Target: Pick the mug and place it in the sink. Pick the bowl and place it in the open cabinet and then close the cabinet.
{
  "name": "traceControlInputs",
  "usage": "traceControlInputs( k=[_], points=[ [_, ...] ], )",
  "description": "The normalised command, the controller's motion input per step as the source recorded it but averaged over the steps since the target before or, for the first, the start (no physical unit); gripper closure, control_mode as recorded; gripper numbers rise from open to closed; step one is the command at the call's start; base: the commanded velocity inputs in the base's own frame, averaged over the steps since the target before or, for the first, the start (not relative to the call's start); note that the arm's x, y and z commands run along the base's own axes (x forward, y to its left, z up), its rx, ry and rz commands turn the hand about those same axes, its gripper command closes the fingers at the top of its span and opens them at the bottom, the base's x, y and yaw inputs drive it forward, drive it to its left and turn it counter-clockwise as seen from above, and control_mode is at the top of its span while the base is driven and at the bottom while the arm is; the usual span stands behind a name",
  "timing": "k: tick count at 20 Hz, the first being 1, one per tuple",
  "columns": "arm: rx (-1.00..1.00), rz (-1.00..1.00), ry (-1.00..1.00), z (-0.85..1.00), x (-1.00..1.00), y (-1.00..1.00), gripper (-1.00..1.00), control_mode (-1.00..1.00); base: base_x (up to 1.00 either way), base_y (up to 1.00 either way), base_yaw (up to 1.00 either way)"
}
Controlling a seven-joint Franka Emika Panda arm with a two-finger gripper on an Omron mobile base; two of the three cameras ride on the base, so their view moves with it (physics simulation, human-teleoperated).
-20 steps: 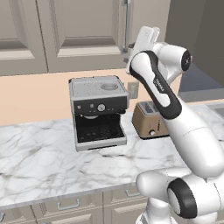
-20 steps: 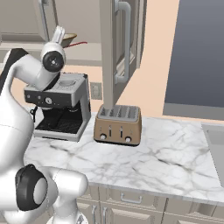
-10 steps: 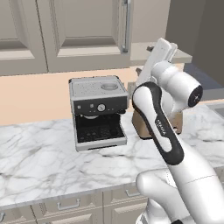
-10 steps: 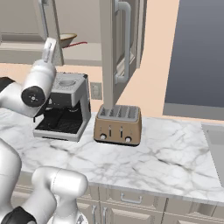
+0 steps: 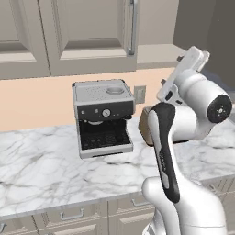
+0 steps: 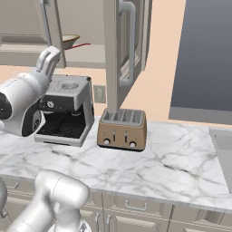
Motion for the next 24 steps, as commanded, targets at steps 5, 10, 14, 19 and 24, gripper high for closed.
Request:
traceControlInputs(
  k=[5,10,14,19,24],
  points=[
    [0.16,-0.15,0.44,0.81,-1.0,-0.22,-1.0,-1.0,0.0,0.0,0.0],
    [0.21,-0.16,0.47,0.05,-1.0,-0.16,-1.0,-1.0,0.0,0.0,0.0],
    [0.04,-0.1,0.18,-0.69,-1.0,-0.17,-1.0,-1.0,0.0,0.0,0.0],
    [0.0,0.0,-0.05,-0.6,-1.0,0.0,-1.0,-1.0,0.0,0.0,0.0],
    [0.0,0.0,-0.02,-0.25,-0.55,-0.17,-1.0,-1.0,0.0,0.0,0.0]
  ],
)
